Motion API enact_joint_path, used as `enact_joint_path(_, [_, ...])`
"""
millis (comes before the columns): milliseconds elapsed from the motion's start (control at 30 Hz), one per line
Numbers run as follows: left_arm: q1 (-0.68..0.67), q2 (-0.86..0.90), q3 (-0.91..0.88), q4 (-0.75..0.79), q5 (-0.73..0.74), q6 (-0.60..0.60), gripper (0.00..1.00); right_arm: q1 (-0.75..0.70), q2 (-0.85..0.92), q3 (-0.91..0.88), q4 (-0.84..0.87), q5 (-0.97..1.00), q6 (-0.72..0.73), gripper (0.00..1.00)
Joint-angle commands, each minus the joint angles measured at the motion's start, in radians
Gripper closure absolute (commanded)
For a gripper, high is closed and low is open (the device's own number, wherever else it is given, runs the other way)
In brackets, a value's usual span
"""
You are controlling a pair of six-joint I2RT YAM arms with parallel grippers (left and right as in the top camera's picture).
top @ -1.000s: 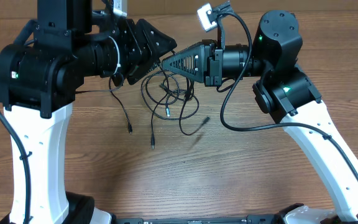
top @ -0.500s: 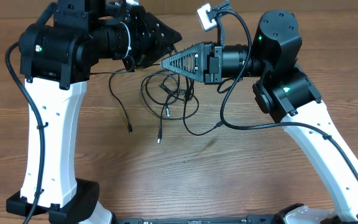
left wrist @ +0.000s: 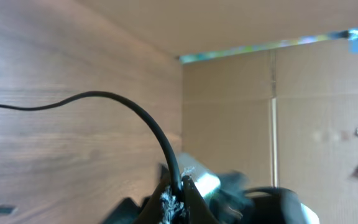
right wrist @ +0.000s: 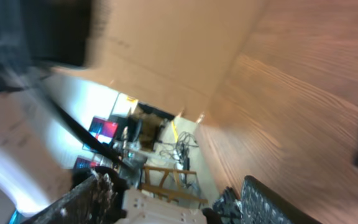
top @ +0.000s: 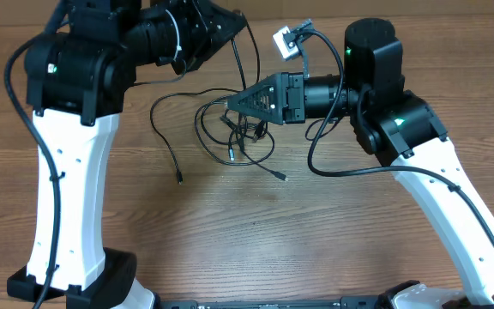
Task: Untangle cables
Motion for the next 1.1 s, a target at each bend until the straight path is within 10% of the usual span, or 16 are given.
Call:
enact_joint_path(0, [0.002, -0.100, 0.016, 0.103, -0.003, 0.069, 0.96, -0.074, -0.004, 0.008, -0.060, 0.042, -0.070, 0.33])
enact_joint_path(233, [0.002, -0.117, 0.015, 0.508, -0.013, 0.014, 0.96, -0.238, -0.004, 0.008, -0.442, 0.213, -0.225, 0.00])
enact_joint_path(567, [0.064, 0.048, 0.015, 0.610, -0.334, 0.226, 0.96, -0.241, -0.004, 0.008, -0.641, 0.872, -0.225, 0.00])
enact_joint_path(1067, [0.383, 0.322, 0.015, 0.761, 0.048, 0.127, 0.96, -0.241, -0.004, 0.008, -0.641, 0.872, -0.225, 0.00])
